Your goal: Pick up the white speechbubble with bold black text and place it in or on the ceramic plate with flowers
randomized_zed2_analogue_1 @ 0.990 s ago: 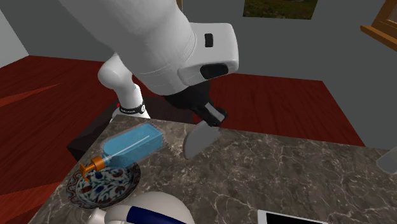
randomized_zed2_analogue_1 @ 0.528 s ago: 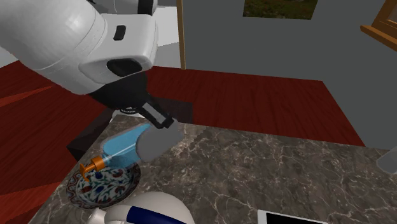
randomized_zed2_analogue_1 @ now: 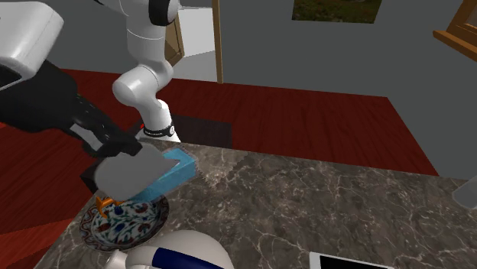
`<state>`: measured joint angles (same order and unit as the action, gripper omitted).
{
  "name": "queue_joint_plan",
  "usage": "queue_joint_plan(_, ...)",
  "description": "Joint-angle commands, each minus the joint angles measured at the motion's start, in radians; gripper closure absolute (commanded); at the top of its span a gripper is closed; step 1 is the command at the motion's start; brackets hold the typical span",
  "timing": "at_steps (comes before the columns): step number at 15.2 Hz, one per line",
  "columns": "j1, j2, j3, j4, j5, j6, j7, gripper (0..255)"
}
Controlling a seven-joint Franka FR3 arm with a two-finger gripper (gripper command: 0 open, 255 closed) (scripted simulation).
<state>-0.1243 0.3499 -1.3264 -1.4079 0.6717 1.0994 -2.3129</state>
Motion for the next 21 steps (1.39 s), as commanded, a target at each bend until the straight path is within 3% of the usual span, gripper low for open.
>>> queue_joint_plan(1, -0.069, 0.012, 0.009, 0.028, -0.006, -0.035, -0.047, 255)
queue_joint_plan(5, -0.231, 0.057, 0.043, 0.109, 0.000, -0.110, -0.137, 255)
queue_joint_plan(13, -0.132, 0.034, 0.006, -0.047, -0.039, 0.010, -0.170, 255)
queue_joint_plan(21, -0.073, 0.031, -0.014, -0.172, -0.051, 0.116, -0.204, 255)
